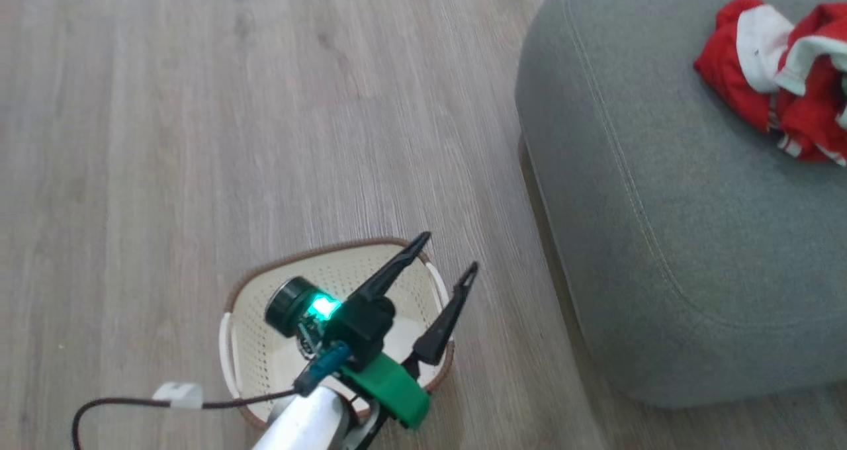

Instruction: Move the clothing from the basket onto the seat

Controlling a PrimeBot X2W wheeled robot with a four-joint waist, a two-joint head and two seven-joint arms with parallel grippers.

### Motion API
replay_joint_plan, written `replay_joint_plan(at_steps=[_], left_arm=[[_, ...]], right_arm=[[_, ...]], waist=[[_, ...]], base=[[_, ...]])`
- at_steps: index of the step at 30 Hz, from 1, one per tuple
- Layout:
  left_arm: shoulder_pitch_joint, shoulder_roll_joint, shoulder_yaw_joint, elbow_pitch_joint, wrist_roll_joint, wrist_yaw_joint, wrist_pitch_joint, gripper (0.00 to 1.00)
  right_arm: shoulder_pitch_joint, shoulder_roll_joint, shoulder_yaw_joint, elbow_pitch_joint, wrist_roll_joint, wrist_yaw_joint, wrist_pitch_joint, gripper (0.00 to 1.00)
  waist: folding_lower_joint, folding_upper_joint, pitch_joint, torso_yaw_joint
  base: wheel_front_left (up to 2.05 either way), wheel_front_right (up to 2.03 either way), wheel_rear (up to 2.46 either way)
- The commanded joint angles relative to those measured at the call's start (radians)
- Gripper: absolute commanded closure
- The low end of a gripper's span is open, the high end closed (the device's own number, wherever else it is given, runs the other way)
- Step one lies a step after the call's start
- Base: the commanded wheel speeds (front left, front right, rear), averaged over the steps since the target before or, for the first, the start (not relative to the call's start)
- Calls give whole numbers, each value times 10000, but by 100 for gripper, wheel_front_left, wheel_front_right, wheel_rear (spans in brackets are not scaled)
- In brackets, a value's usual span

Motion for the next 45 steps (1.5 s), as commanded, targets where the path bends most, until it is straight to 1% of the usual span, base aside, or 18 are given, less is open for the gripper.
replay_joint_plan(at_steps=[1,6,9,12,14,17,22,24,27,30,32,33,35,37,38,40,43,45], left_arm=[[-87,-76,483,-416,-50,89,-51,0],[233,-77,1142,-562,-150,268,-51,0],[420,-77,1520,-654,-155,363,-51,0],[548,-77,1875,-772,-180,458,-51,0],[630,-77,2142,-823,-210,585,-51,0],[698,-77,2502,-897,-114,956,-51,0],[879,-77,3067,-1306,-501,1756,-51,0],[935,-77,3201,-1369,-385,1886,-51,0],[1054,-77,3300,-1427,-392,1929,-51,0],[1161,-77,3348,-1575,-499,1866,-51,0],[1244,-77,3362,-1634,-513,1852,-51,0],[1273,-77,3368,-1672,-512,1883,-51,0],[1301,-77,3356,-1702,-513,1904,-51,0],[1444,-77,3332,-1637,-774,1977,-51,0],[1444,-77,3332,-1637,-774,1977,-51,0],[1481,-77,3347,-1556,-883,1898,-51,0],[1488,-77,3368,-1425,-810,1792,-51,0],[1513,-78,3362,-1379,-950,1684,-51,0]], right_arm=[[303,-427,146,-563,231,-4,-265,0],[1416,-281,206,-1981,880,-4,-826,0],[2057,152,-94,-2850,1345,-4,-973,0],[2717,531,-467,-3738,1321,-4,-1033,0],[3151,952,-956,-4398,1149,-4,-1042,0],[3979,1796,-1671,-5296,740,-4,-1046,0],[5243,3106,-2019,-6468,-203,-4,-1048,0],[5595,3512,-2127,-6759,-614,-4,-1048,0],[5988,3988,-2363,-7132,-1396,-4,-1049,0],[6254,4435,-2729,-7532,-2210,-4,-1049,0],[6423,4849,-3060,-7708,-2430,-4,-1049,0],[6530,4949,-3092,-7761,-2592,-4,-1049,0],[6641,4992,-3051,-7782,-2800,-4,-1049,0],[6937,5079,-2847,-7702,-3413,-4,-1049,0],[6937,5079,-2847,-7702,-3413,-4,-1049,0],[7032,5145,-2777,-7647,-3701,-4,-1049,0],[7106,5309,-2805,-7619,-3827,-4,-1049,0],[7155,5306,-2736,-7576,-3935,-4,-1050,0]], waist=[[1,-1,-366,239],[1,-1,-785,580],[1,-1,-966,777],[1,-1,-1062,1030],[1,-1,-1097,1177],[1,-1,-1162,1427],[1,-1,-1136,1745],[1,-1,-1097,1841],[1,-1,-1054,1948],[1,-1,-1019,2023],[1,-1,-1005,2070],[1,-1,-999,2095],[1,-1,-994,2116],[1,-1,-998,2149],[1,-1,-998,2149],[1,-1,-987,2146],[1,-1,-972,2139],[1,-1,-973,2127]], base=[[0,0,0],[0,0,0],[0,0,0],[0,0,0],[0,0,0],[0,0,0],[0,0,0],[0,0,0],[0,0,0],[0,0,0],[0,0,0],[0,0,0],[0,0,0],[0,0,0],[0,0,0],[0,0,0],[0,0,0],[0,0,0]])
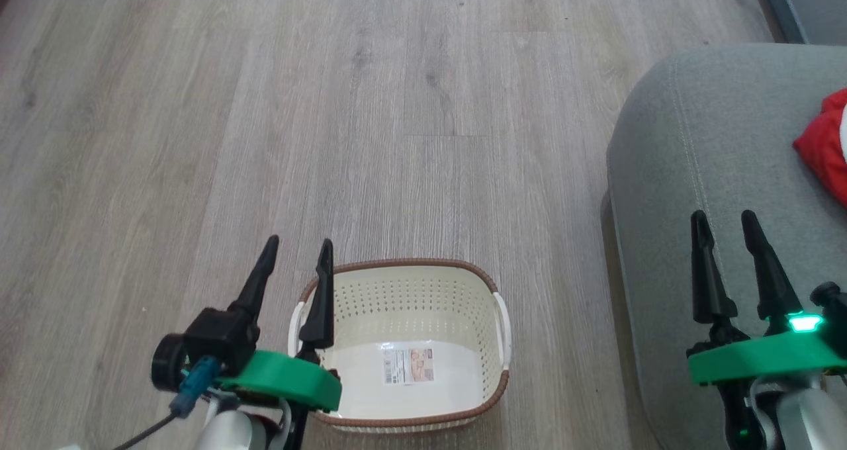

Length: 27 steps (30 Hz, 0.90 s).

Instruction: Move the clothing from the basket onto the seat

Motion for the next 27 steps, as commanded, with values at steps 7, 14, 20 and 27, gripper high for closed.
replay_joint_plan(at_steps=[7,14,20,27], left_arm=[[-209,-43,540,-181,-346,-401,-51,0],[-146,-43,674,-194,-316,-462,-51,0],[-94,-43,677,-19,-530,-623,-51,0],[143,2,309,392,-812,-824,0,100]], right_arm=[[-239,-25,240,-202,-171,-2,-64,0],[-284,2,219,-166,-86,-2,-64,0],[-313,6,233,-54,-1,-2,-64,0],[2,83,35,317,-32,0,0,100]], waist=[[0,0,-25,-69],[0,0,-19,-88],[0,0,-18,-108],[0,0,-16,-127]], base=[[0,0,0],[0,0,0],[0,0,0],[0,0,0]])
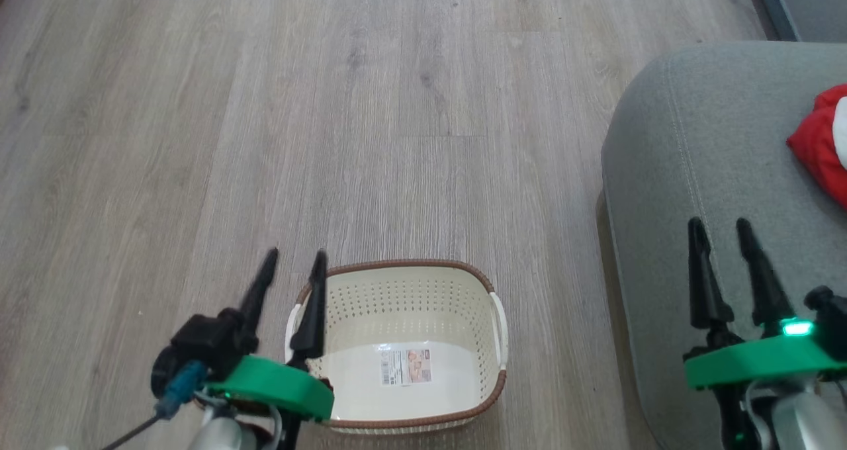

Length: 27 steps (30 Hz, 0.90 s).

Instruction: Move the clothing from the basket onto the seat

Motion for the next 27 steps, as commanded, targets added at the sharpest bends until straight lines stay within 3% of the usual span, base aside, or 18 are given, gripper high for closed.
replay_joint_plan(at_steps=[1,27], left_arm=[[17,4,-25,149,-5,0,4,100],[6,146,381,775,-2532,-283,516,100]], right_arm=[[15,9,10,140,7,0,3,100],[-84,141,-80,795,2187,0,627,100]], waist=[[0,0,-1,-1],[0,0,-30,-110]], base=[[0,0,0],[0,0,0]])
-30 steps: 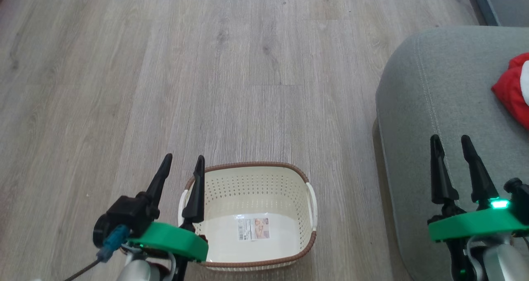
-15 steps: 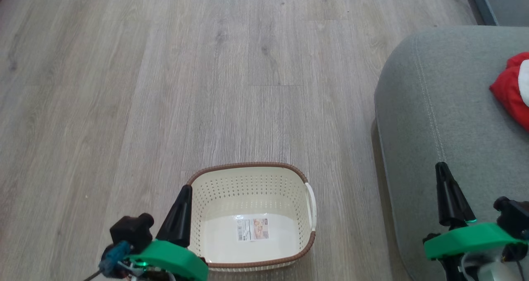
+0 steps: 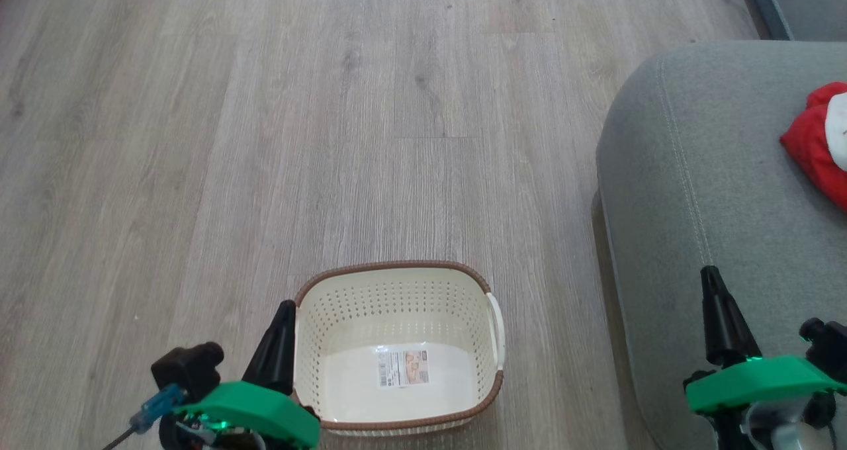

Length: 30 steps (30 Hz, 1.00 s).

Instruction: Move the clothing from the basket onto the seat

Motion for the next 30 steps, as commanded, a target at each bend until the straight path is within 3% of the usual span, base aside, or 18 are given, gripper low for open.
replay_joint_plan(at_steps=[1,30], left_arm=[[-556,77,196,-281,-210,-76,27,100],[-789,166,880,-21,-3206,-447,742,100]], right_arm=[[-507,-10,-50,-282,199,0,39,100],[-801,139,-242,20,2843,-1,834,100]], waist=[[0,0,-1,-3],[0,0,-37,-132]], base=[[0,0,0],[0,0,0]])
